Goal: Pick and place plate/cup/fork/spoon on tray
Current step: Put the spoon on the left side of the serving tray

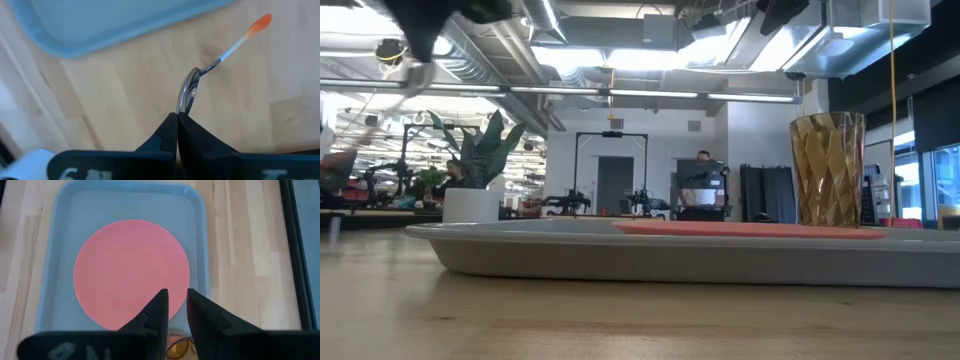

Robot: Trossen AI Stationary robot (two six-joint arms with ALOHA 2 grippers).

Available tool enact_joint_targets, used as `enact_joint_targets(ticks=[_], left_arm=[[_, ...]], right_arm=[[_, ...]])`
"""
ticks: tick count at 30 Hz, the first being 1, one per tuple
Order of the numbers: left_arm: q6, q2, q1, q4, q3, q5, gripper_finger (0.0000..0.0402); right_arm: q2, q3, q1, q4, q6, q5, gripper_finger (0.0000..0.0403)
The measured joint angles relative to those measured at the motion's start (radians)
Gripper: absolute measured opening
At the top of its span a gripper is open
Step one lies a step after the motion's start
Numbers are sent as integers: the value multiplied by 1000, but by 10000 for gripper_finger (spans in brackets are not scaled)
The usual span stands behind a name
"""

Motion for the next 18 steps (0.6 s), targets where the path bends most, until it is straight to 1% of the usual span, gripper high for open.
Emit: enact_joint_targets(ticks=[3,7,12,18], left_arm=[[115,58,53,-38,72,-5,0],[227,143,142,-65,180,0,0],[353,235,249,-76,304,92,0],[475,327,349,-102,378,183,0]], right_arm=[[0,0,0,0,-3,0,71],[0,0,0,-1,-3,0,71],[0,0,0,-12,-5,0,71],[0,0,0,-48,-7,0,71]])
